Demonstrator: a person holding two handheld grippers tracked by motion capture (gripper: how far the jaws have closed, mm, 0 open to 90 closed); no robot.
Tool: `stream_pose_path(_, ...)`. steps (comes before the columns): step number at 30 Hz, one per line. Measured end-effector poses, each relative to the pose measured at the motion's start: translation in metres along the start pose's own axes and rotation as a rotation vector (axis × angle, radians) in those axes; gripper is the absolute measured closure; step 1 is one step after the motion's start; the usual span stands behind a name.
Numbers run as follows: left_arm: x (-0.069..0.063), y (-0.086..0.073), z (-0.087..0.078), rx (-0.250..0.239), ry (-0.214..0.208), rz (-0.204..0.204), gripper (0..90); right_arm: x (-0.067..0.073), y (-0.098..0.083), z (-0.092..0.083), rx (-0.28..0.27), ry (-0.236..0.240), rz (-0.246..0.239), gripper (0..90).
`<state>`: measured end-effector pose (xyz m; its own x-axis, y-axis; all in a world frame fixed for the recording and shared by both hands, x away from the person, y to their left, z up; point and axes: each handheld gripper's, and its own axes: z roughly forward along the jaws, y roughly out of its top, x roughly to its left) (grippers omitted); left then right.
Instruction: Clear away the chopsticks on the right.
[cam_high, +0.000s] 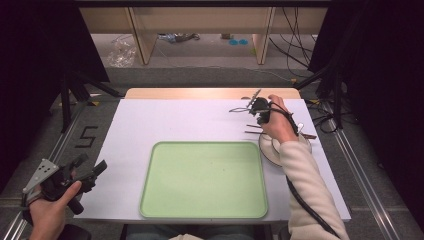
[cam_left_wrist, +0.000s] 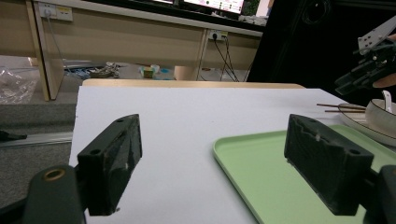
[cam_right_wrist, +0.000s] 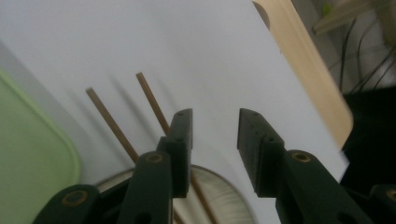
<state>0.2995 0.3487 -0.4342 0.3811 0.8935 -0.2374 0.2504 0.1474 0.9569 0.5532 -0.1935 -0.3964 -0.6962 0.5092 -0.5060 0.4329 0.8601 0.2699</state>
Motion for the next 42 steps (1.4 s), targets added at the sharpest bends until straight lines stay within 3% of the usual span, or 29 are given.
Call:
stream_pose_path(1,0.000,0.000,0.000,0.001,0.000,0.000,18.9,0.000,0.000,0.000,0.000,0.000,0.000,65.6)
stream_pose_path(2,0.000,0.000,0.000,0.002,0.008,-0.012,18.9,-0.001,0.003,0.001,0.016,0.000,-0.101,64.8)
stream_pose_path(3,0.000,0.000,0.000,0.003,0.005,-0.008,18.9,-0.001,0.007,0.006,0.056,0.030,-0.208,65.2)
stream_pose_path(6,0.000,0.000,0.000,0.002,0.009,-0.015,18.9,0.001,0.010,0.015,0.120,0.063,-0.290,66.4)
stream_pose_path(8,0.002,0.000,0.000,0.001,-0.006,0.008,18.9,0.002,0.010,0.017,0.131,0.075,-0.306,66.8)
stream_pose_path(10,0.001,-0.001,0.000,-0.001,-0.004,-0.004,18.9,0.008,0.012,0.022,0.135,0.110,-0.288,68.0)
stream_pose_path(16,0.001,-0.001,0.000,0.001,-0.002,-0.003,18.9,0.014,0.016,0.025,0.134,0.132,-0.277,68.5)
stream_pose_path(19,0.001,-0.001,0.000,0.001,-0.003,-0.003,18.9,0.016,0.017,0.026,0.146,0.138,-0.284,69.0)
stream_pose_path(21,0.001,-0.001,0.000,-0.002,-0.005,-0.003,18.9,0.014,0.018,0.031,0.155,0.141,-0.324,69.9)
stream_pose_path(27,0.001,-0.001,0.000,-0.002,-0.004,-0.004,18.9,0.014,0.018,0.038,0.160,0.155,-0.308,71.6)
stream_pose_path(42,0.001,-0.001,0.000,-0.003,-0.005,-0.003,18.9,0.012,0.015,0.045,0.193,0.151,-0.323,80.5)
